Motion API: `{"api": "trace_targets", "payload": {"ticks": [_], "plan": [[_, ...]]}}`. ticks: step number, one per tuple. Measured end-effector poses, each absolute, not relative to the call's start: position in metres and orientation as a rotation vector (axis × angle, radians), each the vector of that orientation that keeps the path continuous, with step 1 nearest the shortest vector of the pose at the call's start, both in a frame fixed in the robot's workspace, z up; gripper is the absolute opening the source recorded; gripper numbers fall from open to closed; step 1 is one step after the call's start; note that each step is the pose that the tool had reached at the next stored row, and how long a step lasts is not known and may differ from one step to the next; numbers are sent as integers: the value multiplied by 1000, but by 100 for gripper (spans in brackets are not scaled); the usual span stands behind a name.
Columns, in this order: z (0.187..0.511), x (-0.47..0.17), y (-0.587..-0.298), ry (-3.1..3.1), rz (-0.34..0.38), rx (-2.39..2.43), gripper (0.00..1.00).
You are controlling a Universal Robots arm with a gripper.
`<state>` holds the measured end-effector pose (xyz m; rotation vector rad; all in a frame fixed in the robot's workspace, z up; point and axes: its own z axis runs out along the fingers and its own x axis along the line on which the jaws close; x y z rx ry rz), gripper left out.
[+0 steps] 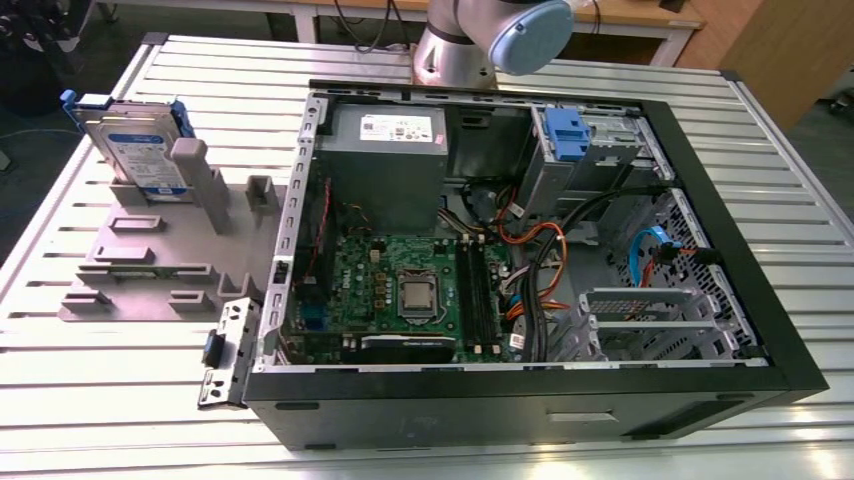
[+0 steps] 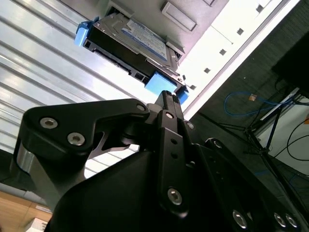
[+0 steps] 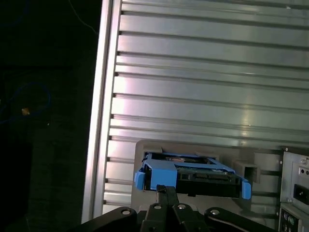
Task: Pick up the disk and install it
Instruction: 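Pick up the disk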
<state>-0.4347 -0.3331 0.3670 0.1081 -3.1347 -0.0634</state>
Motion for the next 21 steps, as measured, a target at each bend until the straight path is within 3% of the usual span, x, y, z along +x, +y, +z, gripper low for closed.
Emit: {"api": "trace_targets", "payload": {"ticks": [21], "plan": [[367,-435,-333,-3132,-63,151,11]]}}
